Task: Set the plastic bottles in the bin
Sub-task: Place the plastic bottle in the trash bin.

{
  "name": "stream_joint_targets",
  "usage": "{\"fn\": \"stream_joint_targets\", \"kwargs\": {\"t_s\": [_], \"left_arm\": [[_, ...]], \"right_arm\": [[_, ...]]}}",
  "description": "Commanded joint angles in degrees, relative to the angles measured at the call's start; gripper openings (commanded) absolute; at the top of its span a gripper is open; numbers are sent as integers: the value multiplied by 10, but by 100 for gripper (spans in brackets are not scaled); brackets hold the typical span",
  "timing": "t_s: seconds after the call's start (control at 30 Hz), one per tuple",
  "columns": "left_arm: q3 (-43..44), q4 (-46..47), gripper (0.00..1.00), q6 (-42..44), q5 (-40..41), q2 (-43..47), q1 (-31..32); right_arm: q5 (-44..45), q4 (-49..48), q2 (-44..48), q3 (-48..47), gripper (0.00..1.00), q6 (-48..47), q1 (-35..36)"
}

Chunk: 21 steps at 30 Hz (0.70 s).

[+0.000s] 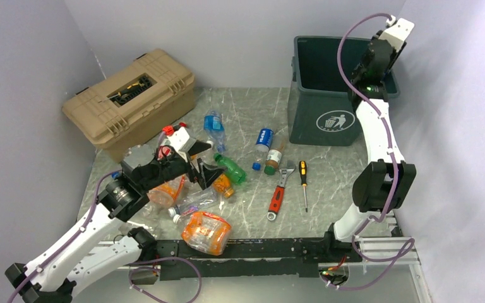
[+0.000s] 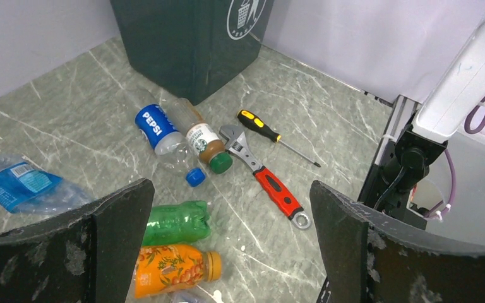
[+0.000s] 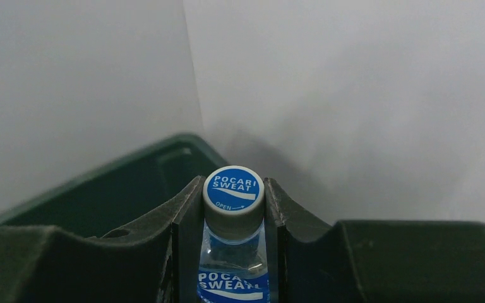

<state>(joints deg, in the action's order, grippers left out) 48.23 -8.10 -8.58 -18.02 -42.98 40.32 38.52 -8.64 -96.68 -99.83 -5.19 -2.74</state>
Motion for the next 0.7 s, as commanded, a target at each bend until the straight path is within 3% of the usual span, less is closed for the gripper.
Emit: {"fn": "stream_joint_targets", "kwargs": {"t_s": [0.0, 0.17, 0.2, 0.27, 0.33, 0.4, 0.53, 0.67], "left_arm": [[12, 9, 99, 12, 8, 12, 1], [12, 7, 99, 13, 4, 11, 1], [12, 6, 100, 14, 4, 11, 1], [12, 7, 99, 15, 3, 11, 1], [12, 7, 100, 15, 2, 9, 1], [13, 6, 100, 15, 2, 6, 1], [13, 5, 100, 13, 4, 2, 1], [14, 2, 99, 8, 21, -2, 1]], "right_arm": [[-40, 30, 15, 54, 0, 98, -8], [-68, 45, 15, 91, 0, 145, -13], [-71, 51, 14, 90, 12, 150, -13], [-77, 61, 15, 86, 46, 155, -13], [-82, 65, 20, 79, 69, 159, -13], [-84, 70, 28, 66, 77, 159, -13], [-89, 76, 65, 38, 83, 176, -8], [-114, 41, 145, 72, 99, 239, 12]]}}
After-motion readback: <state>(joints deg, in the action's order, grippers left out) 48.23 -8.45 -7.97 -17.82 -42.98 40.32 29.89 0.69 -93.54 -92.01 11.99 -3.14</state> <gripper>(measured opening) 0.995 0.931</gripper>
